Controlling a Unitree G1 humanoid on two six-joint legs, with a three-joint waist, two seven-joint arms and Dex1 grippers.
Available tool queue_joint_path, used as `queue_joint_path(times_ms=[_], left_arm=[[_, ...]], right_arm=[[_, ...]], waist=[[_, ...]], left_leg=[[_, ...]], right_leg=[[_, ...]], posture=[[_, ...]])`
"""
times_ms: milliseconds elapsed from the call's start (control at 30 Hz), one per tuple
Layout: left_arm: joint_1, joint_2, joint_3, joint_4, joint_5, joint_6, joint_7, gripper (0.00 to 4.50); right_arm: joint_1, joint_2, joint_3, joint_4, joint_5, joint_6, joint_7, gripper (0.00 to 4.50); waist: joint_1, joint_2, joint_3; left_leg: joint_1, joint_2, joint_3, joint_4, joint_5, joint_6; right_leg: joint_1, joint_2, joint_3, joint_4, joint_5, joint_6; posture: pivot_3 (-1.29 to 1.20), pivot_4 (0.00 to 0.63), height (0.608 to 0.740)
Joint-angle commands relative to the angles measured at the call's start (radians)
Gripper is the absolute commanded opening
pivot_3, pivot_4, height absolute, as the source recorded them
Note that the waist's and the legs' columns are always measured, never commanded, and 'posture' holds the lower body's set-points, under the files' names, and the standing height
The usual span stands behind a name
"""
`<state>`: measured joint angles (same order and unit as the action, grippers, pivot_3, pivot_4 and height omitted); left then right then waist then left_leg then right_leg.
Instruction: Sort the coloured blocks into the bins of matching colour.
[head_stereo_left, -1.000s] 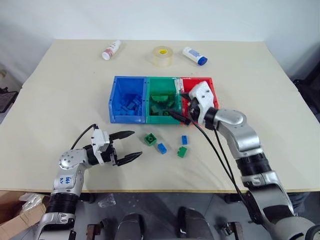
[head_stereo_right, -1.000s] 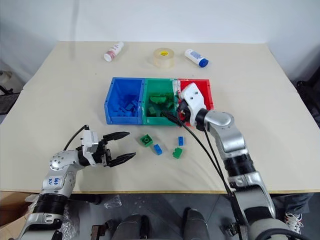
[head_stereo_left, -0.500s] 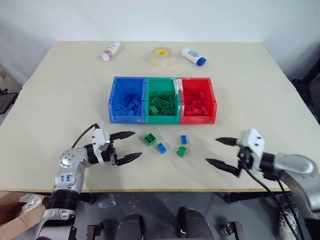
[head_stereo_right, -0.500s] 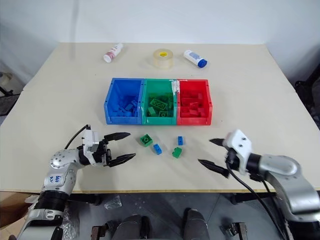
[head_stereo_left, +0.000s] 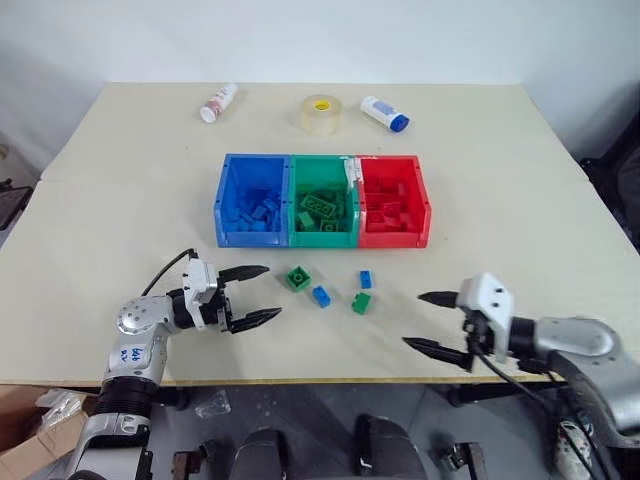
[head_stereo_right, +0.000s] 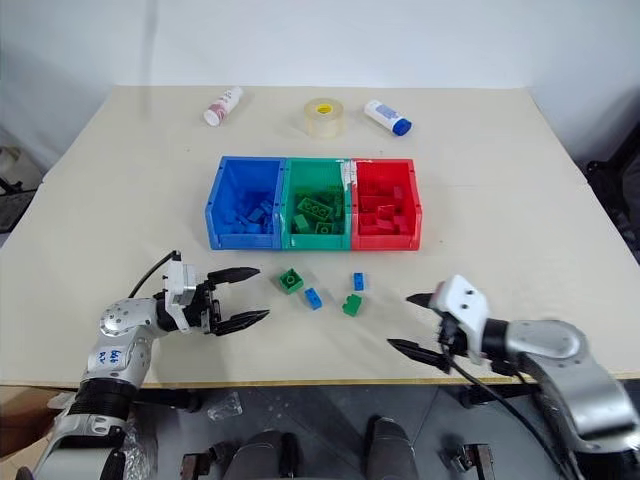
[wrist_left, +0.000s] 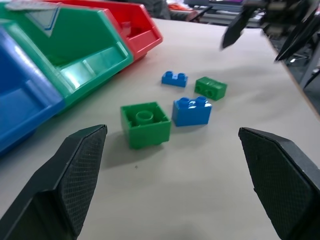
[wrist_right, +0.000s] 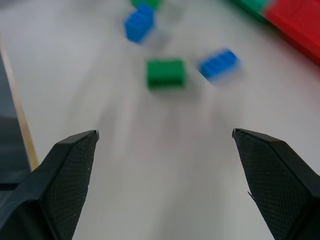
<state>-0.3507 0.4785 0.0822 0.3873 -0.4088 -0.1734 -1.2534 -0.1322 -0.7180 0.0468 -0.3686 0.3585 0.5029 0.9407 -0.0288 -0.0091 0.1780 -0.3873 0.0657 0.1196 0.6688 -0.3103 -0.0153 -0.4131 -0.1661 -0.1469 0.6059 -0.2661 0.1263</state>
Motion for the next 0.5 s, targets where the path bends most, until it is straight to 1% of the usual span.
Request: queue_joint_path(times_ms=[33, 167, 267, 367, 467, 500], left_arm=[[0.021, 0.008, 0.021, -0.056, -0.025, -0.009, -0.004, 4.5], [0.059, 0.014, 0.035, -0.1, -0.029, 0.0, 0.015, 4.5], [0.09, 0.016, 0.043, -0.133, -0.03, 0.008, 0.03, 4.5], [0.11, 0.016, 0.048, -0.161, -0.032, 0.017, 0.044, 4.5], [0.131, 0.016, 0.051, -0.184, -0.033, 0.022, 0.055, 4.5], [0.135, 0.015, 0.051, -0.19, -0.034, 0.024, 0.058, 4.5]], right_arm=[[-0.101, 0.057, 0.099, 0.087, -0.075, -0.018, -0.037, 4.48], [-0.195, 0.114, 0.174, 0.172, -0.118, -0.029, -0.038, 4.48], [-0.229, 0.132, 0.206, 0.206, -0.132, -0.035, -0.017, 4.48], [-0.241, 0.14, 0.209, 0.215, -0.132, -0.033, -0.014, 3.86], [-0.243, 0.14, 0.2, 0.198, -0.131, -0.033, -0.017, 2.82], [-0.242, 0.136, 0.193, 0.189, -0.128, -0.031, -0.015, 2.55]], waist=[[0.001, 0.0, 0.0], [0.004, 0.0, 0.0], [0.005, 0.0, 0.0], [0.004, 0.0, 0.0], [0.002, 0.0, 0.0], [0.003, 0.0, 0.0]], left_leg=[[0.0, 0.0, 0.0, 0.0, 0.0, 0.0], [-0.001, 0.0, 0.0, 0.0, 0.0, 0.0], [-0.001, 0.0, 0.0, 0.0, 0.0, 0.0], [-0.001, 0.0, 0.0, 0.001, 0.0, 0.0], [-0.001, 0.0, 0.0, 0.001, 0.0, 0.0], [-0.001, 0.0, 0.0, 0.0, 0.0, 0.0]], right_leg=[[0.0, 0.0, 0.0, 0.0, 0.0, 0.0], [-0.001, 0.0, 0.0, 0.0, 0.0, 0.0], [-0.001, 0.0, 0.0, 0.0, 0.0, 0.0], [0.0, 0.0, 0.0, 0.0, 0.0, 0.0], [-0.001, 0.0, 0.0, 0.0, 0.0, 0.0], [-0.001, 0.0, 0.0, 0.0, 0.0, 0.0]], posture=[[0.0, 0.15, 0.74], [0.0, 0.15, 0.74], [0.0, 0.15, 0.74], [0.0, 0.15, 0.74], [0.0, 0.15, 0.74], [0.0, 0.15, 0.74]])
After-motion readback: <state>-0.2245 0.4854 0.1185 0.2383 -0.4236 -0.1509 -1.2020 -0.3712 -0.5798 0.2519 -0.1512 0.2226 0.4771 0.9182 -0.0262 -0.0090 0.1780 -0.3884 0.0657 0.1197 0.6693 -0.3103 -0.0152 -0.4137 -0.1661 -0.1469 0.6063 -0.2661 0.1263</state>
